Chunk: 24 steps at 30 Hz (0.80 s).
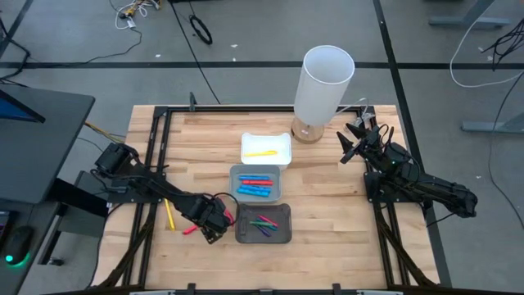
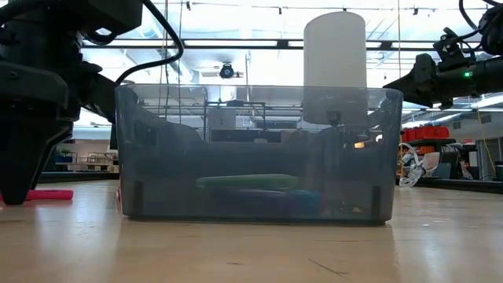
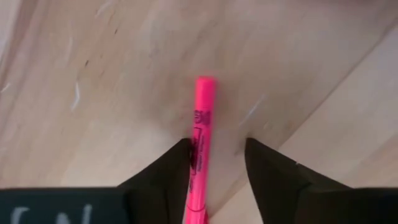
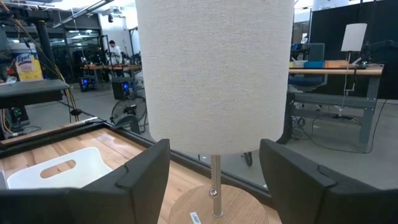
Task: Pick & Place Markers
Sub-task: Put the left pink marker pen into the white bin
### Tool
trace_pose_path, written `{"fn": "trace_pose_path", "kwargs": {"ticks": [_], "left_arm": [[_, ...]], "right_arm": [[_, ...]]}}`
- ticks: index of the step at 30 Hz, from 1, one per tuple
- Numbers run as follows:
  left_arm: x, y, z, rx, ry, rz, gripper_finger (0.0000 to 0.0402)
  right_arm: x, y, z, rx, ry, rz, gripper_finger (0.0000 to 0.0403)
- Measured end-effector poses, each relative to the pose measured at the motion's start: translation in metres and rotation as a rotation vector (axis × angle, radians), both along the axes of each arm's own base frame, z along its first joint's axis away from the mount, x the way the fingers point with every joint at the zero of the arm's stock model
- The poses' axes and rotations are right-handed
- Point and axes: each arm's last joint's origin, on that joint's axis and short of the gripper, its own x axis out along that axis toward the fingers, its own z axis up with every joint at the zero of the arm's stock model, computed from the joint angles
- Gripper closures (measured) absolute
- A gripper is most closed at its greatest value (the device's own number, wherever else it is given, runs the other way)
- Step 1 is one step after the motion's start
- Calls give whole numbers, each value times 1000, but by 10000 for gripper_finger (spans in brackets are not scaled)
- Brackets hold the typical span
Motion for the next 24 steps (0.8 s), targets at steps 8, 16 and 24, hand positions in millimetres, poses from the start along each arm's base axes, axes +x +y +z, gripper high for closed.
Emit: {"fn": "trace_pose_path", "kwargs": {"ticks": [8, 16, 24], "left_arm": [[0, 0, 0, -6, 1, 15, 286], [0, 0, 0, -7, 3, 14, 326], [0, 0, 0, -7, 5, 13, 367]], "right_arm": [[0, 0, 0, 0, 0, 0, 152], [0, 0, 0, 0, 0, 0, 152], [0, 0, 0, 0, -1, 0, 152]]}}
